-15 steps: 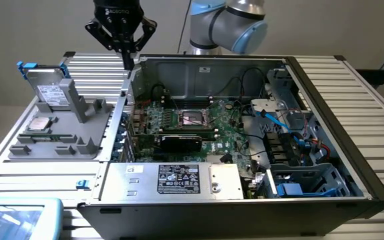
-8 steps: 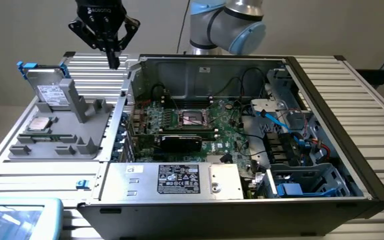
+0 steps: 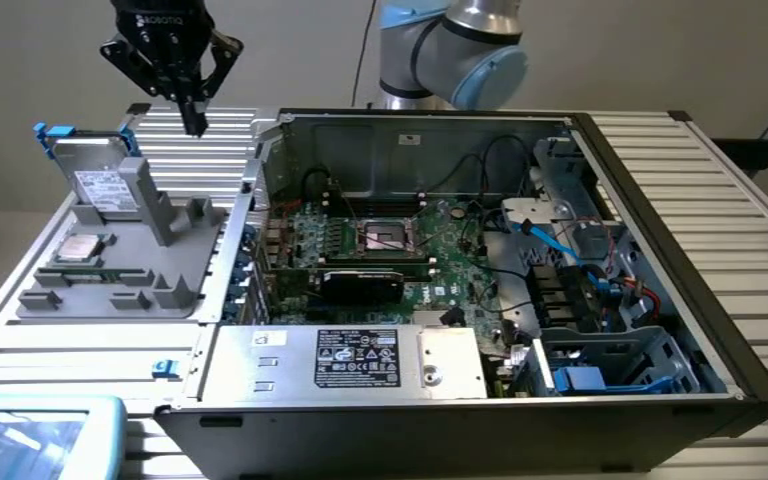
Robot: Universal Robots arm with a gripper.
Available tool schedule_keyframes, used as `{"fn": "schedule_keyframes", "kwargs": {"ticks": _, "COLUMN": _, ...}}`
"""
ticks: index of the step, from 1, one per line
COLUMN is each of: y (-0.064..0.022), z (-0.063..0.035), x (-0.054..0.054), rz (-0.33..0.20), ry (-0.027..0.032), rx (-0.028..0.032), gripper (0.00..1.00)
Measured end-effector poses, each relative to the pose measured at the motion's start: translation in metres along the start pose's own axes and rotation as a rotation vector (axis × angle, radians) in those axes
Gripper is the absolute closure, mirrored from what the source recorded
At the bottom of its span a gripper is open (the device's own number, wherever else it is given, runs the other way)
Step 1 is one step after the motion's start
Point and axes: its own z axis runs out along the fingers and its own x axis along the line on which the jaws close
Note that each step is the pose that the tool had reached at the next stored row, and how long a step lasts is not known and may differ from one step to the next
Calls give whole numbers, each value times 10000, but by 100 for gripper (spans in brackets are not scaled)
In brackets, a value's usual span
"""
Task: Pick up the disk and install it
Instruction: 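Reach for the disk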
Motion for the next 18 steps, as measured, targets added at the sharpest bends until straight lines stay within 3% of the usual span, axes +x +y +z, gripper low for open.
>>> {"fn": "schedule_keyframes", "kwargs": {"ticks": 18, "y": 232, "z": 140, "x": 788, "rz": 1, "ry": 1, "rx": -1, "gripper": 89}}
